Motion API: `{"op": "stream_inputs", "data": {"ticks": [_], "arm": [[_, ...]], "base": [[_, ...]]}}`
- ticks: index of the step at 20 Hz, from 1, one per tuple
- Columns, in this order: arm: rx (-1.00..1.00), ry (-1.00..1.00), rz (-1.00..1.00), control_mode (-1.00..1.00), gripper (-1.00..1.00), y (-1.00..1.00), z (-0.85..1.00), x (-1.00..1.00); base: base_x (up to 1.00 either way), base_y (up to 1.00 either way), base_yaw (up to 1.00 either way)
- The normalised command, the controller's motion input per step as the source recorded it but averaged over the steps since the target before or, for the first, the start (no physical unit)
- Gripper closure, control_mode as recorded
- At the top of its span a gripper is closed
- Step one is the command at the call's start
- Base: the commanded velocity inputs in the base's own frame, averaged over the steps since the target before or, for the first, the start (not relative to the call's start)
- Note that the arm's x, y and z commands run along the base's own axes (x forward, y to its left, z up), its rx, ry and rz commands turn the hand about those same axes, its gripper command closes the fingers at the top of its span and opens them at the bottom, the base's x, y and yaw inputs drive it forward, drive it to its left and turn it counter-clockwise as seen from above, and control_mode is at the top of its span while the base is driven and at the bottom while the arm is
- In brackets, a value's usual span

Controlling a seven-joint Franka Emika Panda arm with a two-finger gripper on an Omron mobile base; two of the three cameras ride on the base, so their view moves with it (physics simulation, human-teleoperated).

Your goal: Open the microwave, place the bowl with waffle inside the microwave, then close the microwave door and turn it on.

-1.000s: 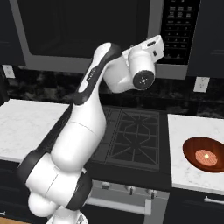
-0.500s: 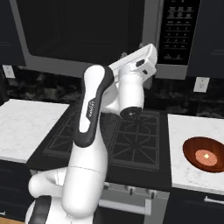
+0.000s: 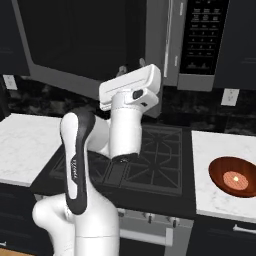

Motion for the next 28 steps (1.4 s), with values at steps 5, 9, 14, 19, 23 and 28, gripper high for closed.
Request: {"op": "stream_inputs", "data": {"ticks": [5,9,14,19,23,28], "arm": [[-0.39,-0.15,0.39,-1.00,-1.00,-0.24,-0.04,-1.00],[-0.30,-0.24,0.30,-1.00,-1.00,-0.54,0.00,-1.00],[-0.36,-0.35,0.24,-1.00,-1.00,-0.73,0.01,-1.00],[-0.34,-0.51,0.15,-1.00,-1.00,-0.97,0.00,-1.00],[-0.31,-0.52,0.08,-1.00,-1.00,-1.00,0.00,-1.00],[-0.37,-0.37,0.05,-1.00,-1.00,-1.00,0.00,-1.00]], "base": [[0.00,0.00,0.00],[0.00,0.00,0.00],[0.00,0.00,0.00],[0.00,0.00,0.00],[0.00,0.00,0.00],[0.00,0.00,0.00]]}}
